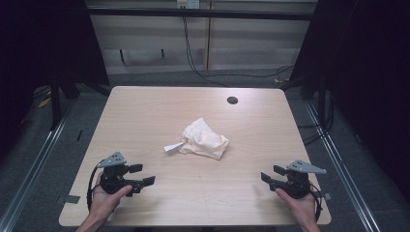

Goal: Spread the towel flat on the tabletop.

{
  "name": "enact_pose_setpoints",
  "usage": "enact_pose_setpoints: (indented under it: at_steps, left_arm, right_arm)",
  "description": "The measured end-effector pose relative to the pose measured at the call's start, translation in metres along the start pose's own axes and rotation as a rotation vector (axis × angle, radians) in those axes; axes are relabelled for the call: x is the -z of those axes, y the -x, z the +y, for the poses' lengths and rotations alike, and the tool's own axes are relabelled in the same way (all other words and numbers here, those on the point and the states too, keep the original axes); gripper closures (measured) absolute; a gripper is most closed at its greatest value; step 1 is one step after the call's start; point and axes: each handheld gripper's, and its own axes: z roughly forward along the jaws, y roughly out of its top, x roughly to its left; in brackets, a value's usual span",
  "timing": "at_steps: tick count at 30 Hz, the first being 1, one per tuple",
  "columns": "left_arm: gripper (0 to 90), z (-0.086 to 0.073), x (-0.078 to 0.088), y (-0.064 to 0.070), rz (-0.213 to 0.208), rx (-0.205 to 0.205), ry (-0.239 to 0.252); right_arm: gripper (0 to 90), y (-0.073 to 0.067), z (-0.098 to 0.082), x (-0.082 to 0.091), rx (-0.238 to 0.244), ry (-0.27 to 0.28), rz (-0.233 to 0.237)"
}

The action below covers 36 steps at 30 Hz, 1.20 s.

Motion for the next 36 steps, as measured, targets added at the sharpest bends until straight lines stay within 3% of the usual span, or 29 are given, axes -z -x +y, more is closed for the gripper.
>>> enact_pose_setpoints:
  at_steps: [8,18,25,30,36]
  left_arm:
    - [22.4,-0.001,0.000,0.001,0.012,-0.004,-0.004]
    - [22.4,-0.004,0.006,0.001,0.021,-0.003,0.005]
    - [22.9,-0.004,0.007,-0.001,0.028,-0.003,0.009]
    - [25.9,-0.004,0.008,0.003,0.015,-0.032,0.007]
    - [27.6,-0.005,0.010,0.003,0.016,-0.038,0.013]
  right_arm:
    - [36.1,-0.001,0.002,-0.002,0.004,-0.019,0.039]
    - [35.3,-0.012,0.017,-0.005,0.050,-0.021,0.082]
    - [39.3,-0.027,0.039,-0.020,0.098,-0.019,0.140]
    - [42.4,-0.045,0.054,-0.037,0.148,-0.034,0.198]
    - [44.3,-0.055,0.066,-0.047,0.179,-0.037,0.247]
